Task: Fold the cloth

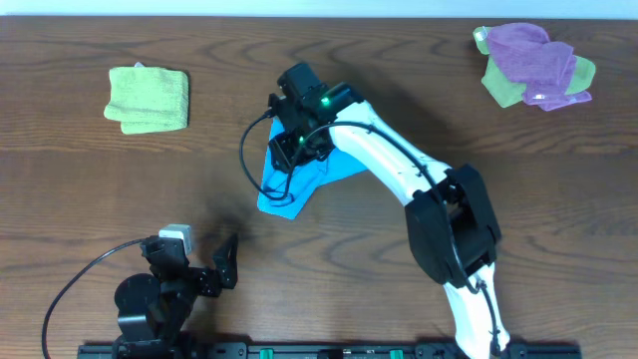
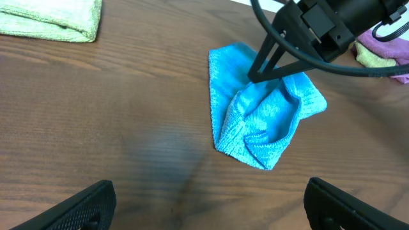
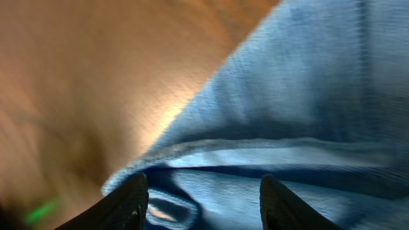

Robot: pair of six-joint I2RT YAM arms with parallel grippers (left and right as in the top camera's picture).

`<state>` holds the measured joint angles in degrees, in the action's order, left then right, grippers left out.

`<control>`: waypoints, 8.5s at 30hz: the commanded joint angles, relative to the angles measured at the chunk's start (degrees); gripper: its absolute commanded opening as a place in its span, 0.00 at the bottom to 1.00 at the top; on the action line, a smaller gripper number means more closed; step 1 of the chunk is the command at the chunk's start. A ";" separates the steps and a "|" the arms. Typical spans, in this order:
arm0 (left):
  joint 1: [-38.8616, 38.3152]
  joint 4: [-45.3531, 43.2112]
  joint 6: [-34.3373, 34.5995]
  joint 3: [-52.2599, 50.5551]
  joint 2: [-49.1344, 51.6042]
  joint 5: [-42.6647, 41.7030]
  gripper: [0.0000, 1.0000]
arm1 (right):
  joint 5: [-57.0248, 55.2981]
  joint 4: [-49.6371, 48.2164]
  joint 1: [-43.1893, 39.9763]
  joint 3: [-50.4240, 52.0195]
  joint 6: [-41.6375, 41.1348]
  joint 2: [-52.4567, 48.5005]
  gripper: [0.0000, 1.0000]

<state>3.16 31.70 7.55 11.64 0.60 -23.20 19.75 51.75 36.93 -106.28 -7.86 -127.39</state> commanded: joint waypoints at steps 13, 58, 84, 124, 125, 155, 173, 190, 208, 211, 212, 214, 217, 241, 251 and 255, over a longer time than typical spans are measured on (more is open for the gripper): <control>-0.28 -0.02 0.39 0.52 -0.07 -0.42 0.95 | 2.54 3.37 6.58 0.24 -2.73 -3.89 0.56; -0.20 -3.50 0.42 0.52 -0.07 -0.87 0.95 | -3.41 3.30 3.34 -9.03 6.14 -4.26 0.56; -0.20 -4.09 0.39 0.52 -0.07 1.16 0.95 | -14.84 22.38 4.04 -13.00 -5.42 -6.62 0.66; -0.20 -2.67 0.37 0.52 -0.07 7.74 0.95 | -29.83 45.70 2.10 -12.37 -22.73 3.32 0.41; -0.20 -2.36 0.37 0.52 -0.07 7.76 0.95 | -29.83 45.59 2.01 -11.69 -23.04 3.34 0.61; -0.20 -2.14 9.44 0.52 -0.07 7.50 0.95 | -22.49 27.93 -8.61 -4.39 -7.26 -5.86 0.67; -0.17 -2.14 9.42 0.52 -0.07 8.74 0.95 | -19.04 29.44 -7.80 -1.57 -7.30 -6.91 0.50; -0.17 -2.14 9.42 0.52 -0.07 8.79 0.95 | -33.35 23.15 -9.49 -3.28 -10.84 -6.88 0.01; -0.17 -2.16 10.75 0.52 -0.07 8.79 0.95 | -33.46 8.17 -22.53 -9.90 -9.25 -6.88 0.01; -0.20 -2.16 10.73 0.52 -0.07 8.81 0.95 | -35.06 7.72 -23.26 -9.92 -9.25 -6.88 0.17; -0.20 -2.14 10.71 0.52 -0.07 8.81 0.95 | -35.43 7.93 -23.50 -10.03 -9.25 -6.88 0.38; -0.17 -2.01 10.67 0.52 -0.07 8.81 0.95 | -35.34 9.46 -23.63 -10.71 -9.62 -6.86 0.54; -0.20 -0.22 10.47 0.52 -0.07 8.79 0.95 | -33.92 13.97 -23.26 -14.14 -10.43 -6.01 0.61; -0.20 -0.83 13.42 0.52 -0.07 8.13 0.95 | -0.28 18.05 -18.75 -5.79 15.28 -6.14 0.60; -0.20 -0.87 14.82 0.52 -0.07 8.15 0.95 | 1.81 12.28 -18.73 2.82 15.19 -6.14 0.55; -0.20 -0.87 14.82 0.52 -0.07 8.15 0.95 | 4.20 11.41 -18.73 3.39 15.13 -6.14 0.39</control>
<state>3.14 31.05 22.31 12.10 0.64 -14.83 20.97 63.42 18.35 -103.74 6.90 -132.92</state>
